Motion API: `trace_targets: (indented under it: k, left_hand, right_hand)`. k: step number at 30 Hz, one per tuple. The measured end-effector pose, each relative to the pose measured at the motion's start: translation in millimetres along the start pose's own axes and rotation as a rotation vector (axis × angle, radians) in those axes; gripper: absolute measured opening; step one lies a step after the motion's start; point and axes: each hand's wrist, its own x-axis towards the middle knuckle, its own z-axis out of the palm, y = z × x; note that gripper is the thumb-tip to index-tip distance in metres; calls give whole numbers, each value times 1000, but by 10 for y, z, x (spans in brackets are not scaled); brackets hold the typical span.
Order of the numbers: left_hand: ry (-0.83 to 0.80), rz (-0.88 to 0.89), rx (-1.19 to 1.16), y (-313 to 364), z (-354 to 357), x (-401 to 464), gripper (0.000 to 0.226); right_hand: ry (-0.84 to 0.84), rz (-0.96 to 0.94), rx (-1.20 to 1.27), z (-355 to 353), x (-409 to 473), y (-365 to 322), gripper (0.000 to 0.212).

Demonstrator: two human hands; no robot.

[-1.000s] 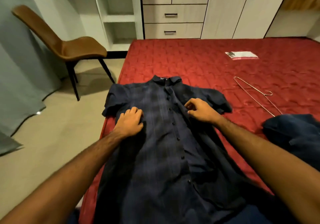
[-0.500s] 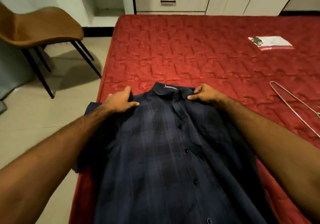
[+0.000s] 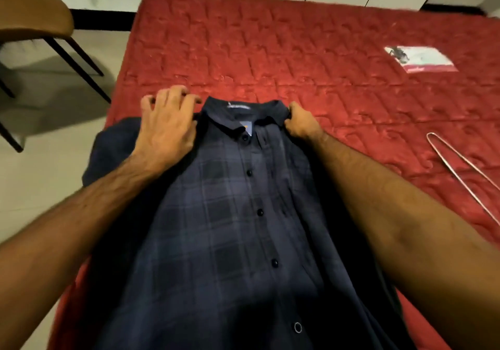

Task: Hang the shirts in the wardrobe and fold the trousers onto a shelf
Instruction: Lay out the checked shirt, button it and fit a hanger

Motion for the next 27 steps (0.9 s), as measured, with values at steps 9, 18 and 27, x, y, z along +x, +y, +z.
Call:
trace_targets:
  k: [9,18,27]
  left_hand:
    - [-246,117,-115,1062,286,-552,58]
    - [-330,-232,-418,2009,-179,-1253,46]
    - [-595,-89,-244,2185,-293,-1407,79]
  right_hand:
    - [-431,-202,213,-662,-345,745,47]
    - [-217,-168,-16,-939,-1757,2026,39]
    - [633,89,-171,-1355,-2282,1742,40]
